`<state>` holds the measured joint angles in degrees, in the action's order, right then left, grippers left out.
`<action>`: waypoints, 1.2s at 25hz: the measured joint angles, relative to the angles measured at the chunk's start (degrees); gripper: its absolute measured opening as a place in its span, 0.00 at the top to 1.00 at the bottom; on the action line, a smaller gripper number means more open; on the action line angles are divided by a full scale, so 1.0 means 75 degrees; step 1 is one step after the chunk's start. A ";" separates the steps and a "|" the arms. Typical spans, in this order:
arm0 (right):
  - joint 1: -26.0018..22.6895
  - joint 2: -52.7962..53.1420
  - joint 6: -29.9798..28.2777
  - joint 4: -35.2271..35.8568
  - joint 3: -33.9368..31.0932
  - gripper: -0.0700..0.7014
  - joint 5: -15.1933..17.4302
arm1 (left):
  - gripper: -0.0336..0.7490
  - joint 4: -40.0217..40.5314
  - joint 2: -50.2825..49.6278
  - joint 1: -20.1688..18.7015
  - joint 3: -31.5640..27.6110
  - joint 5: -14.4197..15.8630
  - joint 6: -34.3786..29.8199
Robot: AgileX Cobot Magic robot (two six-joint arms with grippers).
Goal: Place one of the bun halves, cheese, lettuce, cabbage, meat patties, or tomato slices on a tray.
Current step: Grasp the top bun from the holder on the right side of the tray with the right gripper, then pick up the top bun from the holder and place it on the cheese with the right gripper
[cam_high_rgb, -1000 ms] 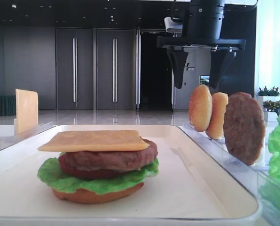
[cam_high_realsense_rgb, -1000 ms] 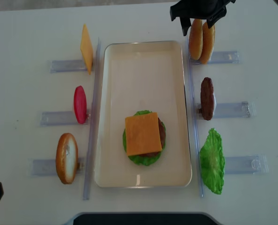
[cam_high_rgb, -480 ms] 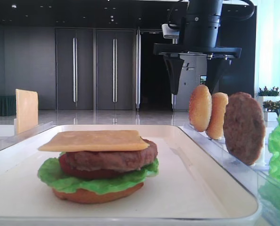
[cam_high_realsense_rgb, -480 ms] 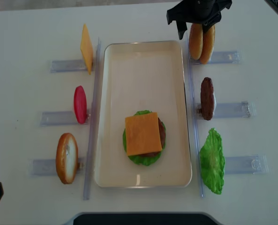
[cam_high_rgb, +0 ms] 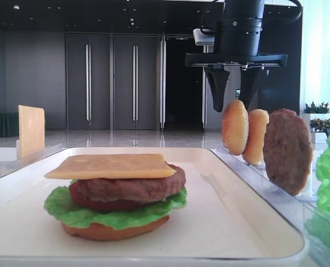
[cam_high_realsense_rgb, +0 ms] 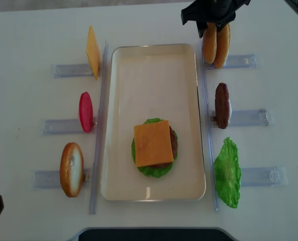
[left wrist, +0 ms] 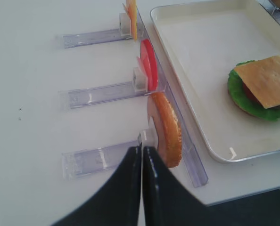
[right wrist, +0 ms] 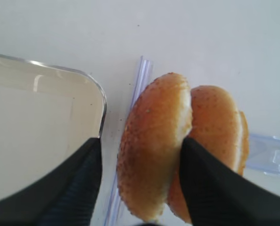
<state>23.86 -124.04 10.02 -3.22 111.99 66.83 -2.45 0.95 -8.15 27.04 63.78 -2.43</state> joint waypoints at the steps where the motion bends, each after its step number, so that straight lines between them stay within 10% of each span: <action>1: 0.0000 0.0000 0.0000 -0.0003 0.0000 0.43 0.0000 | 0.96 0.0000 0.0000 0.0000 0.0000 0.0000 0.0000; 30: 0.0000 -0.0043 0.0199 0.0179 0.0061 0.68 0.0215 | 0.96 0.0000 0.0000 0.0000 0.0000 0.0000 0.0000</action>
<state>23.86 -124.36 11.52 -1.88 112.45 68.44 -2.45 0.95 -8.15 27.04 63.78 -2.43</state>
